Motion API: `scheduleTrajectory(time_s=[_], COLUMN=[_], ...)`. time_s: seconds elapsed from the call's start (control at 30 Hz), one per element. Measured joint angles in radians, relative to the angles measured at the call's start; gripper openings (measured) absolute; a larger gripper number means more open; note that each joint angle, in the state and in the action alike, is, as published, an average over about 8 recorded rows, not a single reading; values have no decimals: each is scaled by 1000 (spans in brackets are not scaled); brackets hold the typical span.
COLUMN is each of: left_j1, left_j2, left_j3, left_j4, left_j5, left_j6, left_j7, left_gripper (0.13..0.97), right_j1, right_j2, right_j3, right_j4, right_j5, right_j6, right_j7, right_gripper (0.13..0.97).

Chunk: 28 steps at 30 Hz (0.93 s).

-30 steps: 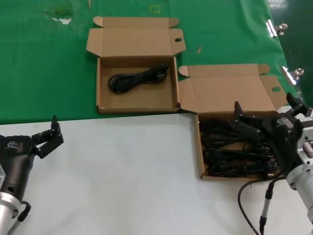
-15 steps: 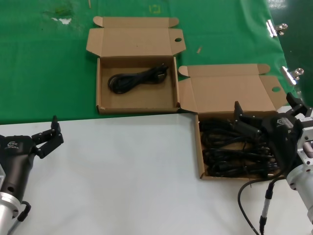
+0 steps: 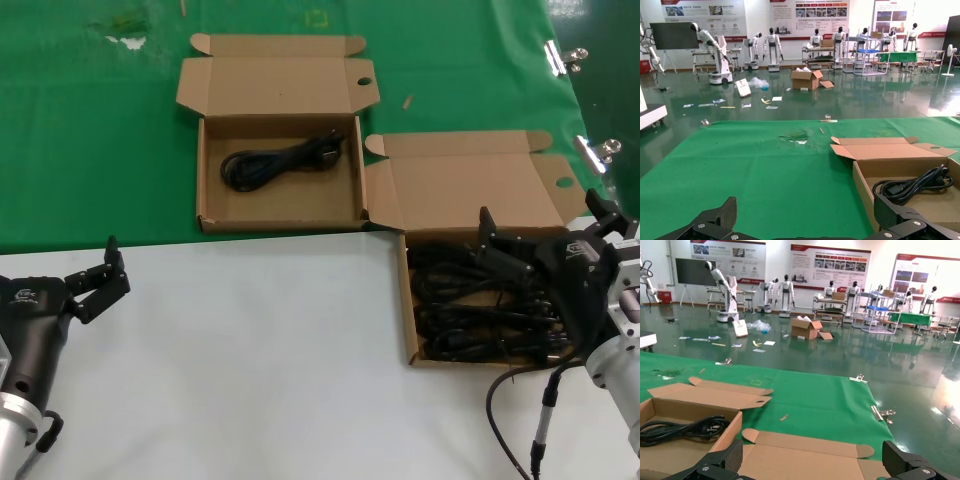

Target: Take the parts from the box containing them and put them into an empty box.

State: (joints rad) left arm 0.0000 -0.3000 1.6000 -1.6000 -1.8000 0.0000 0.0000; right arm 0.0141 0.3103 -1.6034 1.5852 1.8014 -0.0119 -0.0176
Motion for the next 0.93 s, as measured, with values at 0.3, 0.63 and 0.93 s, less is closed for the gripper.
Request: scheduleTrajectory(time_s=[0.3, 0.63, 0.93], left_j1=[0, 0, 0], left_j2=[0, 0, 0], left_j3=[0, 0, 0], left_j4=[0, 0, 0], left_j5=[0, 0, 0], left_j6=[0, 0, 0], left_j7=[0, 0, 0], left_gripper=[966, 966, 966], right_j1=[0, 0, 0], right_j2=[0, 0, 0], right_j3=[0, 0, 0], right_j4=[0, 0, 0], right_j5=[0, 0, 0], right_j6=[0, 0, 0], right_j7=[0, 0, 0], right_gripper=[966, 966, 966])
